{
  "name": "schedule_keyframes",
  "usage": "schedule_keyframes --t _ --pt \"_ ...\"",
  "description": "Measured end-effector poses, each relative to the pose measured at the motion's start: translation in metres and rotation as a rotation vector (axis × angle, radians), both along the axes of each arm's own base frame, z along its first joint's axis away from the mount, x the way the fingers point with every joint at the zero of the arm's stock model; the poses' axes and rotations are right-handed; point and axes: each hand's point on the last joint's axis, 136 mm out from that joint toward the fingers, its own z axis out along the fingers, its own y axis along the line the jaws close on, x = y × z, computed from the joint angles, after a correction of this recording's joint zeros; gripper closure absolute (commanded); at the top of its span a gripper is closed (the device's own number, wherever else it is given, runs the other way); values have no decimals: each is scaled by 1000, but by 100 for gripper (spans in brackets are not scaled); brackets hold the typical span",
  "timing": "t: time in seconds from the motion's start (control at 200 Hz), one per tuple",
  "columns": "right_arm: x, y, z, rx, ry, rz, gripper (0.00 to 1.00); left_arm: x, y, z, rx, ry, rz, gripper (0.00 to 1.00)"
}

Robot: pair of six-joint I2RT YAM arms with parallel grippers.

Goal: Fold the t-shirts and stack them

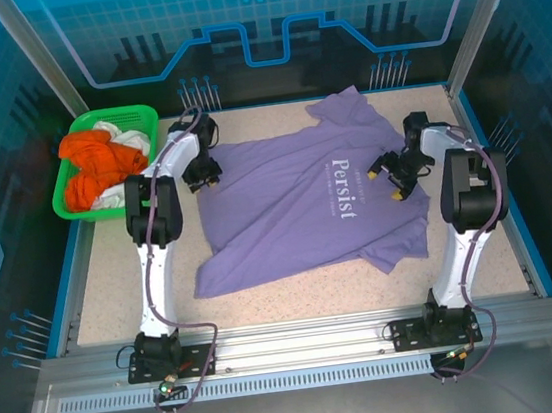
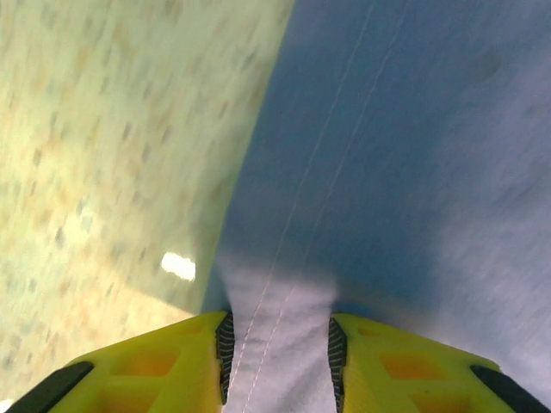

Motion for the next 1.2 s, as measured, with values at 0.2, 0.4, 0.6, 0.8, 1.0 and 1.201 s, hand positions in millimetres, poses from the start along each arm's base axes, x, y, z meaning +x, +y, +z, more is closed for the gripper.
schedule_keyframes --t 0.2,0.4,0.6,0.8,1.0,1.201 --pt "20 -3 15 -2 -43 18 17 42 1 13 -12 -96 4 54" --pt "2 -3 52 -38 -51 26 23 15 1 39 -50 -89 47 35" --pt "-91 25 80 -52 25 79 32 -81 -12 97 -209 -102 154 39" --pt "-193 34 61 -35 145 66 41 -209 -13 88 -308 -24 310 54" --pt "-239 43 36 16 136 18 53 -286 -13 52 -348 58 434 60" --pt "-246 47 17 32 135 -14 57 -316 -18 31 -393 87 477 60"
